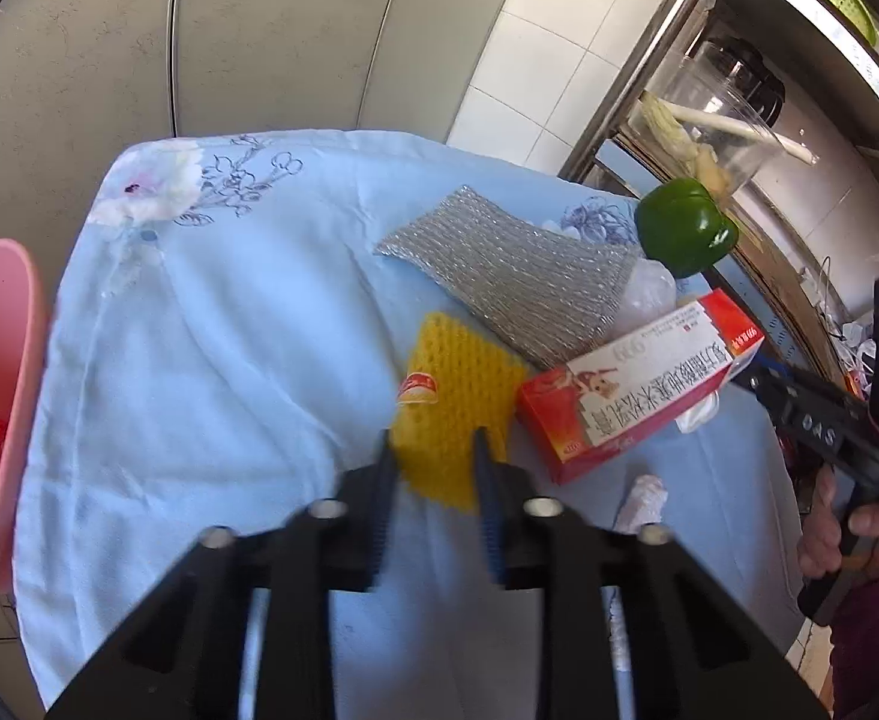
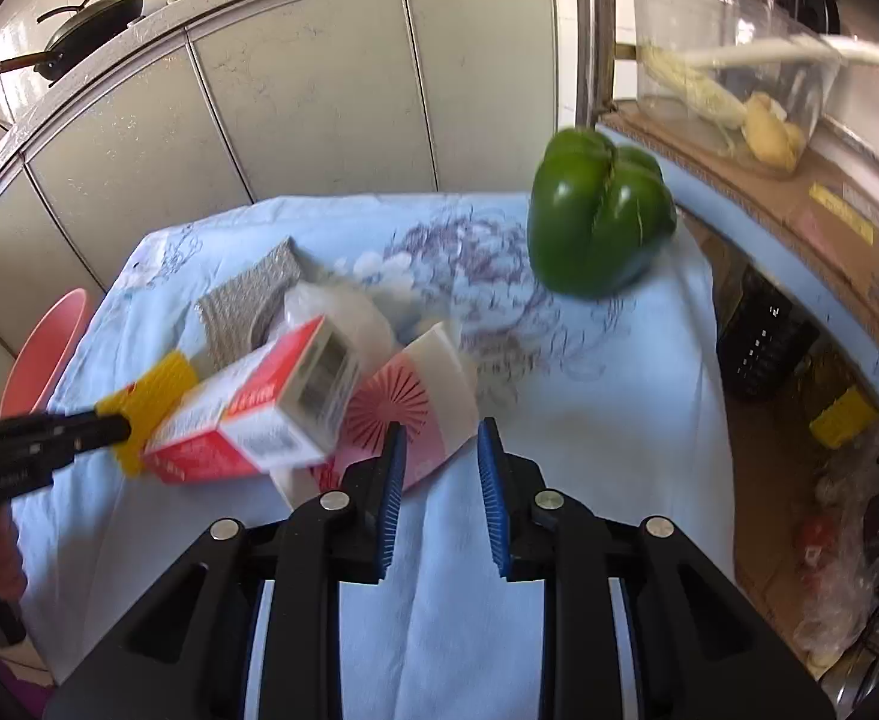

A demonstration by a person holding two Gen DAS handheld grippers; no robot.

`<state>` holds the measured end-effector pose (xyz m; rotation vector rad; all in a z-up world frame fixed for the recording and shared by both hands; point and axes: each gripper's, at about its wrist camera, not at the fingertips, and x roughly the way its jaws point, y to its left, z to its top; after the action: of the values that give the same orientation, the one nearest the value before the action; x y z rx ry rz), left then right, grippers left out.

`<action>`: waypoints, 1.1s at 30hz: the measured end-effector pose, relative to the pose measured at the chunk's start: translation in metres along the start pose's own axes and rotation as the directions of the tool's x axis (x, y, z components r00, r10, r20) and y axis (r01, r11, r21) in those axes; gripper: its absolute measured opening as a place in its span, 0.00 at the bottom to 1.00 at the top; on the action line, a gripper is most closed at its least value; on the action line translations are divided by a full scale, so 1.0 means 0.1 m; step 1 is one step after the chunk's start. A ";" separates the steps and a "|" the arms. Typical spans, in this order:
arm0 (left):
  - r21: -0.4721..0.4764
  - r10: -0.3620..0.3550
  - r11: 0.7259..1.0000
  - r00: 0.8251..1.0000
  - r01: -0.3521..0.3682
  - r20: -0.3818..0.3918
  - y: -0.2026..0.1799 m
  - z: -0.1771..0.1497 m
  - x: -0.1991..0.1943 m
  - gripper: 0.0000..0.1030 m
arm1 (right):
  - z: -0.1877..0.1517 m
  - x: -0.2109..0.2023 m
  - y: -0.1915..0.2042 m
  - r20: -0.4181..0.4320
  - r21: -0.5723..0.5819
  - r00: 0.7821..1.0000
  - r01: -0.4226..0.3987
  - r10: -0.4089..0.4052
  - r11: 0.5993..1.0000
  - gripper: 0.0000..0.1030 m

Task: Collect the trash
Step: 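Move both tools back to the table and close the left tool on the yellow foam net, then hold the yellow net with the left tool while the right tool grasps the white styrofoam strip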

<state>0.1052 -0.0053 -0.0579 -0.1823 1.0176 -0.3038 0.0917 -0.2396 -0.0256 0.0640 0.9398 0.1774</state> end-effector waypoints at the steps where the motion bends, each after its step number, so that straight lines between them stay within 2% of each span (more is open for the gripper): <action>1: -0.003 -0.003 1.000 1.000 0.003 0.004 -0.01 -0.02 -0.01 0.08 | 0.03 0.00 0.00 0.005 -0.002 1.000 0.002 -0.002 1.000 0.24; 6: -0.025 0.012 1.000 0.998 -0.011 0.062 0.03 -0.08 -0.20 0.07 | 0.02 -0.10 -0.05 0.026 0.016 1.000 -0.001 0.000 1.000 0.24; 11: -0.062 0.053 0.997 0.994 -0.047 0.098 0.16 -0.13 -0.45 0.07 | -0.19 -0.30 -0.14 0.027 0.061 1.000 -0.003 0.001 0.998 0.24; 15: -0.070 0.075 0.995 0.990 -0.067 0.120 0.22 -0.24 -0.61 0.07 | -0.42 -0.49 -0.06 0.018 0.079 0.998 -0.060 0.059 0.995 0.24; 18: -0.079 0.076 0.995 0.988 -0.066 0.133 0.23 -0.31 -0.71 0.07 | -0.55 -0.54 0.11 -0.016 0.090 0.990 -0.138 0.140 0.986 0.24; 22: -0.071 0.084 0.995 0.984 -0.073 0.156 0.20 -0.39 -0.82 0.07 | -0.64 -0.46 0.46 -0.095 0.079 0.966 -0.231 0.238 0.970 0.24; 27: -0.070 0.079 0.995 0.979 -0.066 0.187 0.21 -0.50 -1.00 0.07 | -0.72 -0.38 0.79 -0.172 0.018 0.949 -0.265 0.264 0.964 0.25; 30: -0.080 0.076 0.995 0.979 -0.061 0.190 0.25 -0.56 -1.05 0.07 | -0.73 -0.35 0.96 -0.194 -0.016 0.949 -0.256 0.248 0.967 0.41; 33: -0.096 0.071 0.994 0.980 -0.054 0.188 0.28 -0.61 -1.06 0.07 | -0.74 -0.28 1.10 -0.216 -0.054 0.951 -0.238 0.221 0.970 0.43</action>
<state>0.0054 0.0556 -0.0121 -0.2559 0.8455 -0.1792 0.0018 -0.1378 -0.0320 0.0831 1.1334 0.4441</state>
